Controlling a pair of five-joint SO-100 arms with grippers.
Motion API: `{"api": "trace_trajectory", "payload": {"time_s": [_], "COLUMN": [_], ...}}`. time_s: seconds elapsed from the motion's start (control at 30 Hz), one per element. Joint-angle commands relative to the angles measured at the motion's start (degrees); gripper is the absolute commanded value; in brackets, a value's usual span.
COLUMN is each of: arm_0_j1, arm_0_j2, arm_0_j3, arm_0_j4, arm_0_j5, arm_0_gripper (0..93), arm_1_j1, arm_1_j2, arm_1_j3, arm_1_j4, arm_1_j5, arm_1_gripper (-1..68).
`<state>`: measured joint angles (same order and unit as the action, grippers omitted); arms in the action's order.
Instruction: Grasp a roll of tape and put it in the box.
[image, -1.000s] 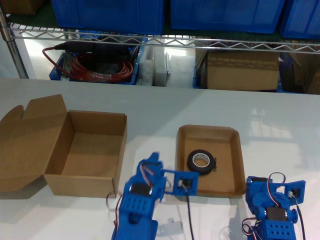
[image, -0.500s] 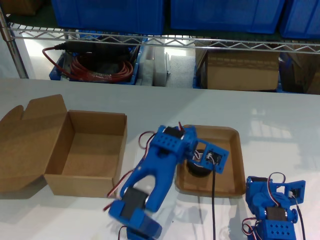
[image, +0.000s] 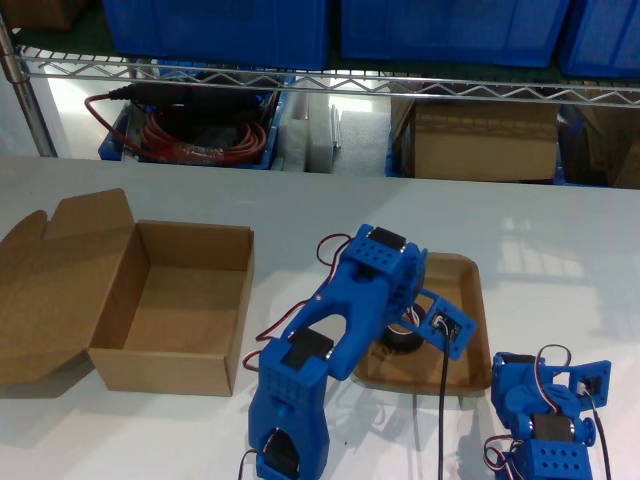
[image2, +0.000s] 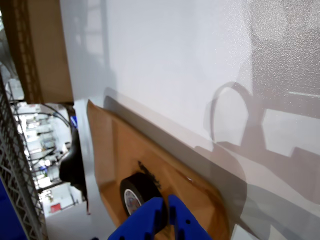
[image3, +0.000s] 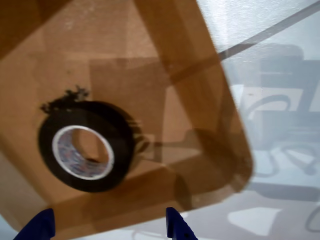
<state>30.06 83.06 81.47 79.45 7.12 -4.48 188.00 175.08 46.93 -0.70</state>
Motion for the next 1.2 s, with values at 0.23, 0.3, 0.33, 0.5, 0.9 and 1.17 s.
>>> {"api": "trace_trajectory", "payload": {"time_s": [0.23, 0.3, 0.33, 0.5, 0.9, 1.17], "arm_0_j1": [1.9, 1.8, 1.7, 1.1, 2.2, 2.5], "arm_0_j2": [-8.8, -9.8, -10.5, -14.8, -22.3, -22.5], "arm_0_j3": [-9.4, -9.5, -9.8, -11.7, -18.8, -19.2], "arm_0_j4": [-0.4, -0.5, -0.6, -0.8, -2.8, -3.5], "arm_0_j5": [-1.3, -1.8, -1.8, -2.5, -2.7, -2.5], "arm_0_gripper": [28.3, 28.2, 28.2, 24.1, 5.0, -0.1], "arm_1_j1": [-0.2, -0.2, -0.2, -0.2, -0.2, -0.2], "arm_1_j2": [0.4, 0.4, 0.4, 0.4, 0.4, 0.4], "arm_1_j3": [0.8, 0.8, 0.8, 0.8, 0.8, 0.8], "arm_1_j4": [-0.3, -0.3, -0.3, -0.3, -0.3, -0.3], "arm_1_j5": [0.2, 0.2, 0.2, 0.2, 0.2, 0.2], "arm_1_gripper": [0.3, 0.3, 0.3, 0.3, 0.3, 0.3]}}
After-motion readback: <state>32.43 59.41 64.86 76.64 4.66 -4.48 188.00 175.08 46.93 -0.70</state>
